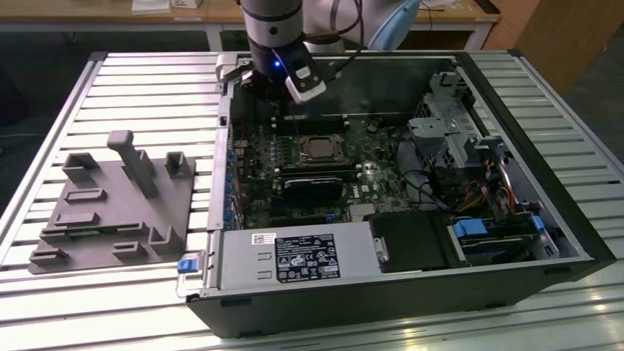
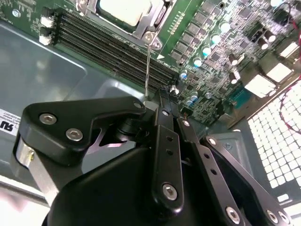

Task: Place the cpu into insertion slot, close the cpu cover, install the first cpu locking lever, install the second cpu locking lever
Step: 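Install the first cpu locking lever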

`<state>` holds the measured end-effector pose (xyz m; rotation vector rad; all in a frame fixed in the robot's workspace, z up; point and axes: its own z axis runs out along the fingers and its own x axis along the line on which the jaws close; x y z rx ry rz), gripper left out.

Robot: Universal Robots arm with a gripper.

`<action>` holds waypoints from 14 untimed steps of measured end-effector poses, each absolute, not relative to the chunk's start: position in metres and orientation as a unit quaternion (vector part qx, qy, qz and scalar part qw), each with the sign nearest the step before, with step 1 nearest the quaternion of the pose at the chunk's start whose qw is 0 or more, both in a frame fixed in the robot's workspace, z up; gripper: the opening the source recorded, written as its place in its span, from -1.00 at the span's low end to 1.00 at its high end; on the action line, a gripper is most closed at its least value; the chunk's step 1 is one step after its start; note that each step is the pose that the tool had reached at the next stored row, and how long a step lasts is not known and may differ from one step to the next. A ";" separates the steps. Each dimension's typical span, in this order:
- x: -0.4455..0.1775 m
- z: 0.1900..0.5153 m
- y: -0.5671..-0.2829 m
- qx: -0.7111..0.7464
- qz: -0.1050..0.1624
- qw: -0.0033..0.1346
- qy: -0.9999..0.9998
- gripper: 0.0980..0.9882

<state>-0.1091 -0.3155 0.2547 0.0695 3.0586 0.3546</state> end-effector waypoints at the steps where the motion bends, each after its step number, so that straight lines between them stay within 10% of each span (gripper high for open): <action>1: -0.109 0.254 -0.315 0.023 0.115 0.031 0.993 -0.98; 14: -0.097 0.250 -0.316 0.023 0.116 0.031 0.993 -0.98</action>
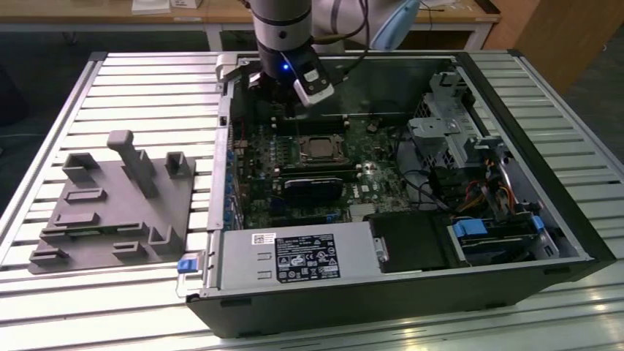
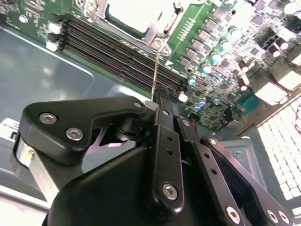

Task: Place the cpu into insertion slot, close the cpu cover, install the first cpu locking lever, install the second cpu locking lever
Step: 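Install the first cpu locking lever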

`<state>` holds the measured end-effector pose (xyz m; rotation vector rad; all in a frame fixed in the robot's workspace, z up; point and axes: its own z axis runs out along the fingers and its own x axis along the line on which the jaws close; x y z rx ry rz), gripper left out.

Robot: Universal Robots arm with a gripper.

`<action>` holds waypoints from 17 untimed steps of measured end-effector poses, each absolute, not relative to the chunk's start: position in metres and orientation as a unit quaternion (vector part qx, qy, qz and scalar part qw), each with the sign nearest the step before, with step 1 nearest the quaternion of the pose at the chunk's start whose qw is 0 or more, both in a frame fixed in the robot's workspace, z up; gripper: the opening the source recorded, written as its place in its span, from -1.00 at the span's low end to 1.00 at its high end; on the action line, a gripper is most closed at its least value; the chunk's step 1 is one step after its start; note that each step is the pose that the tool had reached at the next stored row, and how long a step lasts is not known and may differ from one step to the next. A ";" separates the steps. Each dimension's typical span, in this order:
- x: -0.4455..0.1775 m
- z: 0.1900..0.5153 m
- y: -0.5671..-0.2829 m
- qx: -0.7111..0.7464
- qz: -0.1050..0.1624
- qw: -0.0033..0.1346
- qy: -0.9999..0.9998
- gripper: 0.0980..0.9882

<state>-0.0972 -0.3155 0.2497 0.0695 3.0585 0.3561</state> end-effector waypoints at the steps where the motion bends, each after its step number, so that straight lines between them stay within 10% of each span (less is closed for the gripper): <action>1: -0.096 0.250 -0.316 0.023 0.116 0.031 0.993 -0.98; 17: -0.065 0.249 -0.316 0.023 0.116 0.031 0.993 -0.98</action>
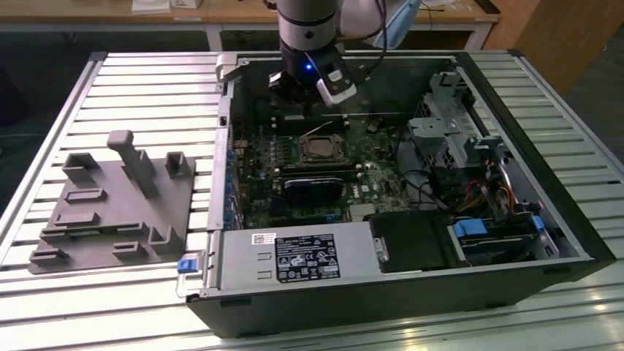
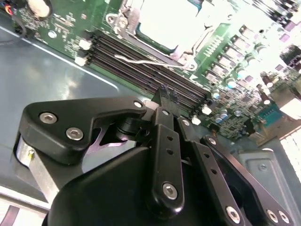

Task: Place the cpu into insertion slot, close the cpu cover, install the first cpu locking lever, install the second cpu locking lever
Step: 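Install the first cpu locking lever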

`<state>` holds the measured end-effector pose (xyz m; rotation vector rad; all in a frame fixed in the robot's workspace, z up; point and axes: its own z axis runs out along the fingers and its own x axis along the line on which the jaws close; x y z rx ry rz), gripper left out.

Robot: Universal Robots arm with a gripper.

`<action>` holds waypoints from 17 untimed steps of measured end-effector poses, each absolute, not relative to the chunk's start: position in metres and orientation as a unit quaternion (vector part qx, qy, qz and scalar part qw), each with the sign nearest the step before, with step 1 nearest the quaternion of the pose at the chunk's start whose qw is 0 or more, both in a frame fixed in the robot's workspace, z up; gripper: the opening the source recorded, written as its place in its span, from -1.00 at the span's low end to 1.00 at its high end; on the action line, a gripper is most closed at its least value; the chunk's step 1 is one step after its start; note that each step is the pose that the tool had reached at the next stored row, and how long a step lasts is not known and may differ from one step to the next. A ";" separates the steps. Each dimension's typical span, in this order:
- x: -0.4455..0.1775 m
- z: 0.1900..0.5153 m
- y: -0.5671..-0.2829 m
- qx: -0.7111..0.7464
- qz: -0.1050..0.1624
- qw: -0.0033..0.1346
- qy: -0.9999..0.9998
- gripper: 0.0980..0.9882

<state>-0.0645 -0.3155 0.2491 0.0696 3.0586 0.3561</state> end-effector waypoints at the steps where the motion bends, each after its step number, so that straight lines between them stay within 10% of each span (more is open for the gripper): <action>1: -0.063 0.249 -0.316 0.023 0.116 0.031 0.993 -0.98; 17: -0.056 0.246 -0.316 0.020 0.113 0.048 0.992 -0.98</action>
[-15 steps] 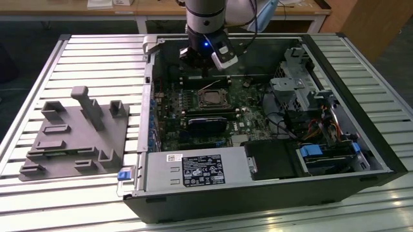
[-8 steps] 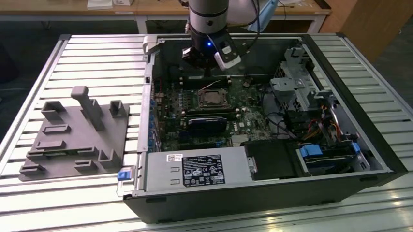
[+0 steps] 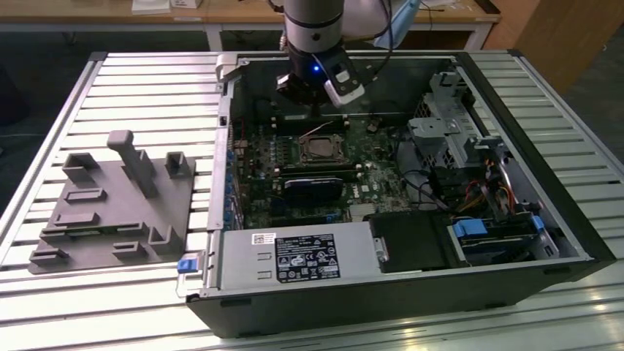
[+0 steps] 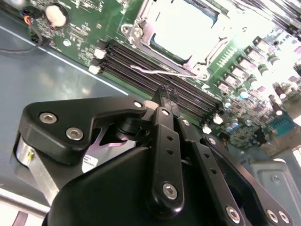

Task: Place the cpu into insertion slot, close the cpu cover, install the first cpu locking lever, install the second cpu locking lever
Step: 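Install the first cpu locking lever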

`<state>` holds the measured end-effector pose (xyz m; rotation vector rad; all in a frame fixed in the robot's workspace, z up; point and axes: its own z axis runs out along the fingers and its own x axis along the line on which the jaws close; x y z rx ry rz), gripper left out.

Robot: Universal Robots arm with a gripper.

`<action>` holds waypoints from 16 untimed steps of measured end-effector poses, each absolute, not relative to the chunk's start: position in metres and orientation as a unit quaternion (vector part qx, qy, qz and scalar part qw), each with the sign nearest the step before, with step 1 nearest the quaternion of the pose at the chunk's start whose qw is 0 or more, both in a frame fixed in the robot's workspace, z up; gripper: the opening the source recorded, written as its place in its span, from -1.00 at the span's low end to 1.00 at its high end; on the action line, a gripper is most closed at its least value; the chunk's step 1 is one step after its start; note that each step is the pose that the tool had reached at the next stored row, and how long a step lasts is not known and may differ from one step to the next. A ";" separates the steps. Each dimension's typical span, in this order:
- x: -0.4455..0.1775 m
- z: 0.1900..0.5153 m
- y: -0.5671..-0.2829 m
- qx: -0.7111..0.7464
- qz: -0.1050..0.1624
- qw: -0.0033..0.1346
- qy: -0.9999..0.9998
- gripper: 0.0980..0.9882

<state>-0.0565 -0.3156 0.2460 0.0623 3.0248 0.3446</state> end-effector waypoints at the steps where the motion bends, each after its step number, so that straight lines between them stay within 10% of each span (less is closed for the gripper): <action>1: -0.057 0.245 -0.316 0.020 0.112 0.052 0.992 -0.98; 16: -0.055 0.237 -0.315 0.044 0.089 0.077 0.992 -0.98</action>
